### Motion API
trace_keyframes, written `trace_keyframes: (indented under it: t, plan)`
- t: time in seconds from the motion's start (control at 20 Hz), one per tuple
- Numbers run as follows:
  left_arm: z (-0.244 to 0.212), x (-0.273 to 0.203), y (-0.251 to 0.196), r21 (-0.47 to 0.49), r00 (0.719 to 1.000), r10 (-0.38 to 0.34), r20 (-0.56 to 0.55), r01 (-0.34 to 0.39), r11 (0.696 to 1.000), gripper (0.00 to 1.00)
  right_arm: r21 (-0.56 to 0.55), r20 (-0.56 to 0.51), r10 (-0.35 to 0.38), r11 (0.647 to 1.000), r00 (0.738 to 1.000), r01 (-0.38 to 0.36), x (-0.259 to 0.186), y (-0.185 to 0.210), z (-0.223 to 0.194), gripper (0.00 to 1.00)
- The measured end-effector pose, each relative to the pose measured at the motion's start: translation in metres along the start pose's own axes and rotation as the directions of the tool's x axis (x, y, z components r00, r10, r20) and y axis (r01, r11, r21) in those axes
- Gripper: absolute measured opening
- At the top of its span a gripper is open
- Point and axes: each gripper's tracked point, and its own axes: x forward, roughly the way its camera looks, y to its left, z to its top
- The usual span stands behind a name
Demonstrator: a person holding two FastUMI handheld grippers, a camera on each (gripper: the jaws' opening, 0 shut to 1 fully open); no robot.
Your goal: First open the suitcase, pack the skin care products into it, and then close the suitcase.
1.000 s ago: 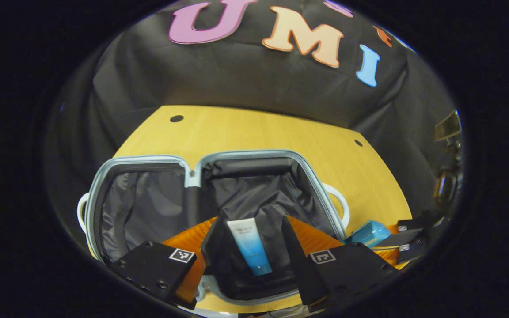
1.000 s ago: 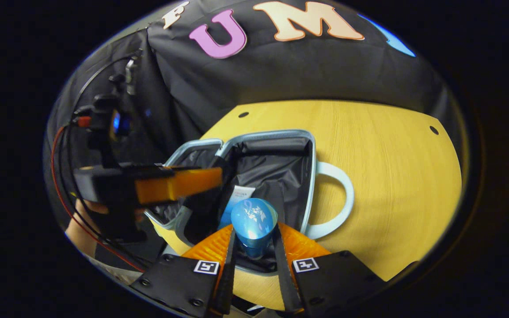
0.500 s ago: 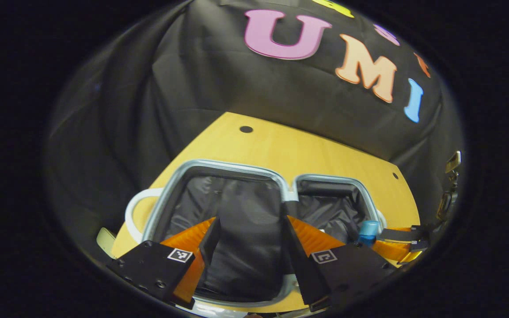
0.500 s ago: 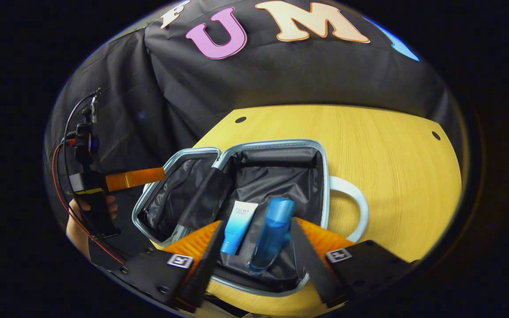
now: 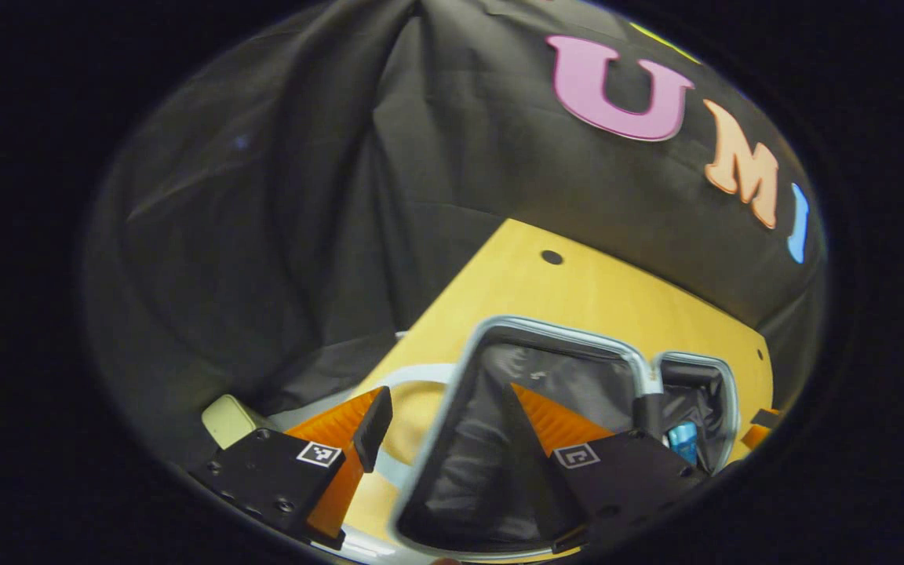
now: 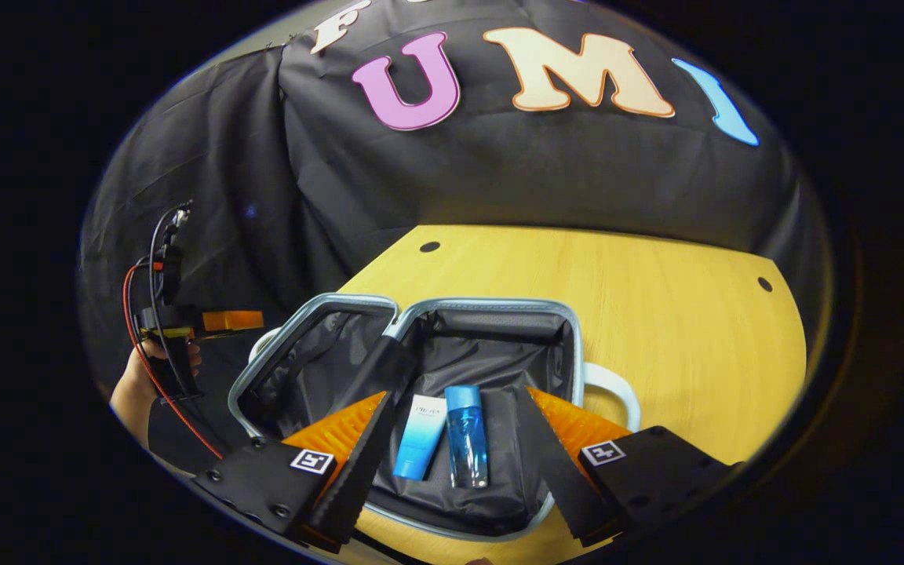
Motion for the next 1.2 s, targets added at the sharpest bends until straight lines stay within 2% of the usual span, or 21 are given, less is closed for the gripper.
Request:
trace_keyframes:
  t: [0.1, 0.3, 0.55, 0.7, 0.75, 0.85, 0.9, 0.95, 1.05, 1.2]
  plan:
    - [-0.003, 0.012, 0.025, -0.028, 0.999, 0.037, -0.027, -0.038, 0.999, 0.82, 0.01, 0.028, -0.021, 1.0, 0.999, 0.021, 0.0, -0.004, 0.006, 0.98]
    - [-0.035, 0.037, 0.041, -0.067, 0.993, 0.029, -0.118, -0.037, 0.997, 0.83, 0.019, 0.029, -0.051, 0.999, 0.998, 0.051, 0.002, -0.013, 0.006, 0.98]
    - [-0.059, 0.061, 0.052, -0.064, 0.976, 0.021, -0.215, -0.036, 0.997, 0.75, 0.011, 0.049, -0.066, 0.998, 0.997, 0.065, -0.001, -0.015, 0.009, 0.98]
    - [-0.068, 0.073, 0.052, -0.055, 0.968, 0.022, -0.251, -0.037, 0.998, 0.55, 0.004, 0.066, -0.077, 0.997, 0.995, 0.077, -0.006, -0.021, 0.012, 0.98]
    - [-0.071, 0.075, 0.042, -0.065, 0.966, -0.009, -0.257, -0.008, 0.998, 0.44, 0.002, 0.074, -0.082, 0.997, 0.994, 0.082, -0.008, -0.024, 0.013, 0.94]
    - [-0.067, 0.071, 0.038, -0.026, 0.968, 0.013, -0.249, -0.02, 0.999, 0.12, -0.001, 0.088, -0.087, 0.996, 0.992, 0.087, -0.012, -0.03, 0.015, 0.94]
    - [-0.061, 0.067, 0.035, -0.008, 0.973, 0.018, -0.229, -0.021, 1.0, 0.11, 0.001, 0.095, -0.089, 0.996, 0.991, 0.09, -0.014, -0.033, 0.016, 0.98]
    - [-0.054, 0.059, 0.031, 0.004, 0.976, 0.021, -0.216, -0.02, 1.0, 0.11, 0.005, 0.101, -0.089, 0.996, 0.991, 0.089, -0.016, -0.036, 0.016, 0.98]
    - [-0.043, 0.045, 0.03, 0.035, 0.98, 0.047, -0.194, -0.041, 0.999, 0.06, 0.013, 0.109, -0.087, 0.996, 0.99, 0.086, -0.021, -0.042, 0.014, 0.98]
    - [-0.01, 0.013, 0.021, 0.089, 0.991, 0.052, -0.127, -0.041, 0.995, 0.05, 0.029, 0.115, -0.081, 0.996, 0.99, 0.078, -0.03, -0.054, 0.012, 0.98]
